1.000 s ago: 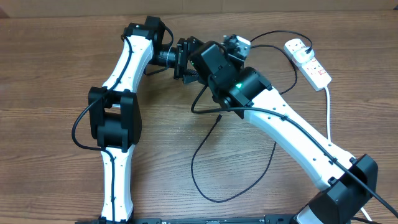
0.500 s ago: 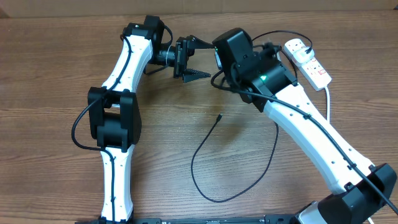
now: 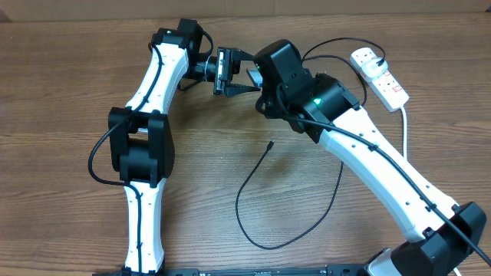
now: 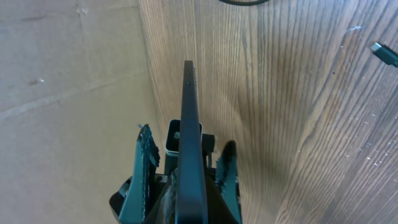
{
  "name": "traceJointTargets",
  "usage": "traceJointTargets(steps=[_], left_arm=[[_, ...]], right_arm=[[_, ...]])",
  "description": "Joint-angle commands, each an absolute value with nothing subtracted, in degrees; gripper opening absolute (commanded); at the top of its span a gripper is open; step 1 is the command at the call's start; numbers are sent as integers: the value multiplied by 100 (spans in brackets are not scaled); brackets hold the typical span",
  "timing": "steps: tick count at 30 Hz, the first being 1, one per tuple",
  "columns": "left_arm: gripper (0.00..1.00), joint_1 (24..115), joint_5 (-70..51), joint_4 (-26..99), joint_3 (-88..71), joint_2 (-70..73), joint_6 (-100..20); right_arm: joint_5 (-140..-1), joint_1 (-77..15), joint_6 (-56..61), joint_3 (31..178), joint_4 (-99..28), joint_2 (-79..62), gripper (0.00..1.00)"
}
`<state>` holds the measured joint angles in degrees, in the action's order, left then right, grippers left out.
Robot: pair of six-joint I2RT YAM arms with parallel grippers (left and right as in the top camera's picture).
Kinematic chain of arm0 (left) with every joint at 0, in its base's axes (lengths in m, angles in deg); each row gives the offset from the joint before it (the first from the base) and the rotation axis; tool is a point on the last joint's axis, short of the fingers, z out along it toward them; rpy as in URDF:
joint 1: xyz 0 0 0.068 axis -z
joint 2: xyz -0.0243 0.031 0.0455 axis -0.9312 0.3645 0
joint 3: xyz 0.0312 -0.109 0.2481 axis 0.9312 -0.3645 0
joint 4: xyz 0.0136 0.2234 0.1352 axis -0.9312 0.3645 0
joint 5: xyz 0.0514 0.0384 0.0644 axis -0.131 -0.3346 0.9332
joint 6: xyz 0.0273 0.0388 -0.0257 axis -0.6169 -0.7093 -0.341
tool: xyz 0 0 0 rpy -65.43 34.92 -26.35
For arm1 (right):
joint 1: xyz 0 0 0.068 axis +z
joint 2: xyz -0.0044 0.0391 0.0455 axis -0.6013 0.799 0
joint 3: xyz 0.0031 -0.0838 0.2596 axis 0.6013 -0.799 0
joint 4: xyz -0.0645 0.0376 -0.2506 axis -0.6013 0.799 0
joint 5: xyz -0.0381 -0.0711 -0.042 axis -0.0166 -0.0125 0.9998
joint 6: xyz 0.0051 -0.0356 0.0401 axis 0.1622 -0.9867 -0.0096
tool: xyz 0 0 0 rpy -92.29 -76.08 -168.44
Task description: Plug charger to phone and switch on socket
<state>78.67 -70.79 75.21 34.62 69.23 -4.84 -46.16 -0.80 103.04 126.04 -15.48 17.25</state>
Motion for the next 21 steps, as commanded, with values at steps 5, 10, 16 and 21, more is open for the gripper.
traceJointTargets(steps=[5, 10, 16, 21], left_arm=[[47, 7895, -7215, 7526, 3601, 6886, -261], [47, 7895, -7215, 7524, 3601, 6886, -263], [46, 7921, -7213, 7517, 3601, 6886, -261], [44, 7926, -7215, 7517, 3601, 6886, -263]], right_arm=[[-4554, -15, 10964, 12707, -1537, 1520, 4], [-4557, -15, 11016, 12674, -1513, 1592, 4], [-4485, -15, 11012, 12674, -1528, 1714, 4], [-4447, -15, 10977, 12674, -1581, 1837, 4]])
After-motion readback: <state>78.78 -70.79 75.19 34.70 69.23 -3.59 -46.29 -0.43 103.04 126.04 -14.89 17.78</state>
